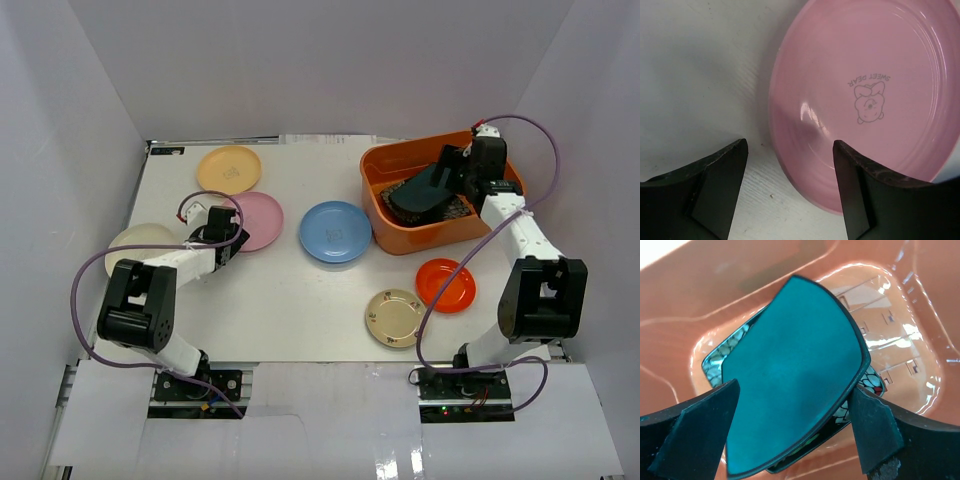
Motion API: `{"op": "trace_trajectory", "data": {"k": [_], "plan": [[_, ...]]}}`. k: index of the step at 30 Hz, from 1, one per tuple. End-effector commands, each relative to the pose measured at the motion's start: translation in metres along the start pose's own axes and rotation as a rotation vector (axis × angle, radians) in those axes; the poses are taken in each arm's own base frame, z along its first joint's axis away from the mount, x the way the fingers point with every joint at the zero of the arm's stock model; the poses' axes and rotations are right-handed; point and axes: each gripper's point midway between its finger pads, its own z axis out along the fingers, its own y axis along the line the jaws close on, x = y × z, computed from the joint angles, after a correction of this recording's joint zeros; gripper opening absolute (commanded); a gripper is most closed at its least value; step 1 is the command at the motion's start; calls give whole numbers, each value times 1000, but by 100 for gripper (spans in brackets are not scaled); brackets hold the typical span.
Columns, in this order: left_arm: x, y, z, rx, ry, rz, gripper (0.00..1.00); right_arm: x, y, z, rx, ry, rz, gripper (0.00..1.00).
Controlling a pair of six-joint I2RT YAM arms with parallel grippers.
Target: Place the plates into the plastic bin on the countertop
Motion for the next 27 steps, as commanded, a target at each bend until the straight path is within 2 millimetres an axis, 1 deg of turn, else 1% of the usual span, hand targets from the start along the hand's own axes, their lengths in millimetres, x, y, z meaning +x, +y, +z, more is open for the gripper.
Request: {"op": "trace_trajectory", "data": {"k": [1, 2, 3, 4, 5, 6, 7, 10, 13, 15, 16, 18, 19, 21, 22, 24, 25, 26, 27], "plan": [[-11, -3, 5, -19, -28, 9, 79, 0, 27, -1, -56, 24, -122, 93], [-12, -3, 6, -24, -32, 17, 78, 8, 27, -1, -50, 59, -148, 93], [-11, 1, 8, -42, -33, 25, 77, 9, 26, 4, -36, 78, -161, 93], [-10, 2, 10, -51, -32, 29, 74, 12, 20, 6, 5, 95, -175, 93], [-10, 4, 11, -57, -31, 35, 73, 15, 15, 7, 30, 110, -191, 92], [-8, 4, 13, -66, -24, 40, 72, 21, 8, 10, 62, 133, -199, 90], [-8, 5, 14, -69, -21, 40, 71, 23, 0, 10, 103, 133, -209, 90], [-7, 6, 16, -78, -20, 47, 69, 31, -6, 14, 121, 156, -228, 90], [-7, 7, 17, -83, -19, 54, 66, 33, -8, 17, 125, 168, -243, 90], [-7, 8, 17, -85, -19, 58, 65, 37, -14, 19, 156, 199, -265, 90], [-8, 7, 18, -84, -22, 60, 65, 30, -14, 19, 164, 192, -271, 90], [-8, 8, 18, -87, -21, 65, 63, 28, -19, 21, 195, 198, -286, 90], [-7, 9, 19, -94, -20, 69, 63, 23, -18, 22, 192, 188, -285, 90], [-6, 10, 20, -97, -19, 78, 57, 12, -11, 19, 168, 150, -269, 90], [-7, 9, 21, -97, -21, 79, 54, -1, -3, 19, 145, 96, -259, 90], [-5, 11, 23, -104, -16, 83, 44, -21, 20, 7, 43, 14, -245, 90], [-5, 11, 23, -104, -17, 86, 40, -40, 35, -4, -9, -59, -238, 90], [-4, 12, 24, -108, -14, 88, 35, -50, 45, -11, -48, -93, -238, 90], [-5, 12, 24, -108, -17, 85, 23, -55, 61, -19, -108, -115, -245, 90]]}}
